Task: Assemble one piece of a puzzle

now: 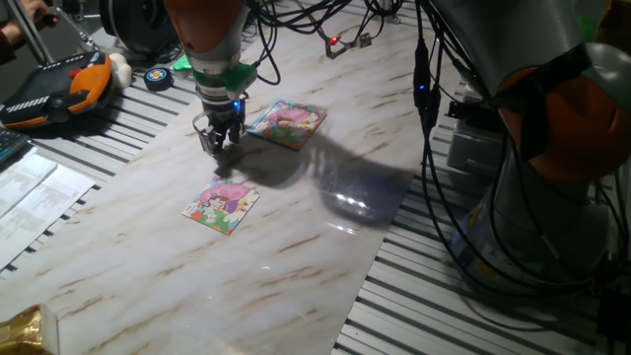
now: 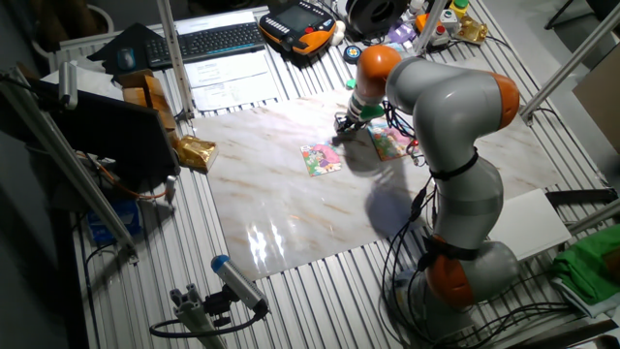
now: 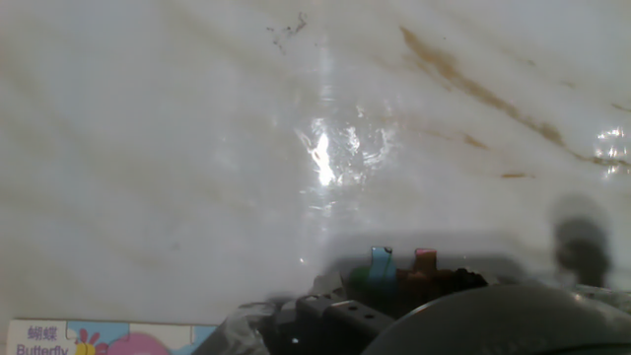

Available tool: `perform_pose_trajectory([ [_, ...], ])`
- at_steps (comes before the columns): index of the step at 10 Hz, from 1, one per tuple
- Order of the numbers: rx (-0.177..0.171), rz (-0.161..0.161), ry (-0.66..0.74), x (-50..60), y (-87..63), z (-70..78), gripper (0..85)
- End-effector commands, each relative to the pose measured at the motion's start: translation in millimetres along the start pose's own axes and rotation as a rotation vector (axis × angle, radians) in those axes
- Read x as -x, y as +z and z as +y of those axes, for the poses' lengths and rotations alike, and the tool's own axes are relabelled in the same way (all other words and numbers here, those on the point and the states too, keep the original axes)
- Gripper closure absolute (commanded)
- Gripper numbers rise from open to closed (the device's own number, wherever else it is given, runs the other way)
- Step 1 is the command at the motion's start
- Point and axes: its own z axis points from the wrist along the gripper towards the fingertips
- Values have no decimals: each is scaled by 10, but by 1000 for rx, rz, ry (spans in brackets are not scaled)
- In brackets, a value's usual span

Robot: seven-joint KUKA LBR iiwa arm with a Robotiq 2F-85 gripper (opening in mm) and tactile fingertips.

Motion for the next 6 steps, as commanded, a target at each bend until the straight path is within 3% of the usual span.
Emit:
perform_pose_trajectory([
  [1, -2, 0, -6, 3, 0, 1, 203],
  [6, 10, -8, -14, 26, 72, -12, 210],
])
